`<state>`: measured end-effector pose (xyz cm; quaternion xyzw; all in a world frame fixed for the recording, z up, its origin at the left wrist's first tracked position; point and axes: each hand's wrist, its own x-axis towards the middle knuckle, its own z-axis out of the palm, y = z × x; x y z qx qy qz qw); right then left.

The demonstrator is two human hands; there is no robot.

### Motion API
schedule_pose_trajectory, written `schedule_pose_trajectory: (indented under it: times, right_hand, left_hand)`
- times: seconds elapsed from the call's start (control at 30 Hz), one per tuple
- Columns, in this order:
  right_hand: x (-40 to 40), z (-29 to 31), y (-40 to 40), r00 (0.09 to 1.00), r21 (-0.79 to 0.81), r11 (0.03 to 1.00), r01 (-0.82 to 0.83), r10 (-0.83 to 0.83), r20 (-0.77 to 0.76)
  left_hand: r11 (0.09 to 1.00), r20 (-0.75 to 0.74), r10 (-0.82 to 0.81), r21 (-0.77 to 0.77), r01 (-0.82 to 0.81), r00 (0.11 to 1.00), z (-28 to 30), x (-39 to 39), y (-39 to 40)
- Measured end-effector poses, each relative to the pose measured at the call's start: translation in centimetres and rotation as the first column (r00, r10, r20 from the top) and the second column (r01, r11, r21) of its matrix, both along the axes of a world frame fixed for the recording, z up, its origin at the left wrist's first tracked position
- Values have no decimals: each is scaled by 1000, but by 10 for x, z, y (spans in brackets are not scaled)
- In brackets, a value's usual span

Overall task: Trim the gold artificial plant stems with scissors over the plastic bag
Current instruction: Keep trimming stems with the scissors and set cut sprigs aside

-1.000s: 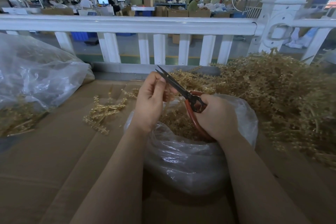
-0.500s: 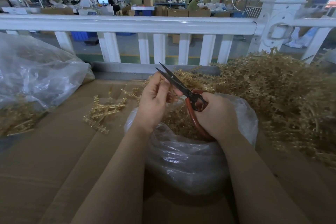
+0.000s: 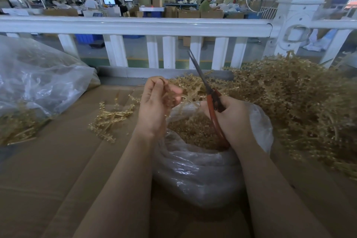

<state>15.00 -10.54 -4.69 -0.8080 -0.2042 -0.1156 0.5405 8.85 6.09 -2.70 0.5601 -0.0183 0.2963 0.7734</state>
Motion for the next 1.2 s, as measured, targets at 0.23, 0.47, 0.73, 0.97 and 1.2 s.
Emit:
schedule_pose_trajectory:
  times: [0.23, 0.47, 0.73, 0.97, 1.2]
  right_hand:
    - [-1, 7, -3, 980, 145, 983, -115, 136, -148]
    - [-1, 13, -9, 950, 427, 886, -178, 269, -160]
    - [0, 10, -15, 949, 480, 853, -204, 292, -117]
    - [-2, 11, -15, 952, 483, 857, -182, 277, -133]
    - [0, 10, -15, 950, 506, 843, -180, 283, -132]
  left_hand:
    - [996, -12, -43, -84, 42, 999, 3, 1, -1]
    - [982, -129, -173, -101, 160, 976, 2, 3, -1]
    - [911, -100, -381, -208, 355, 919, 2, -1, 4]
    - [871, -33, -467, -190, 453, 884, 3, -3, 8]
    - [892, -25, -428, -172, 418, 903, 0, -1, 10]
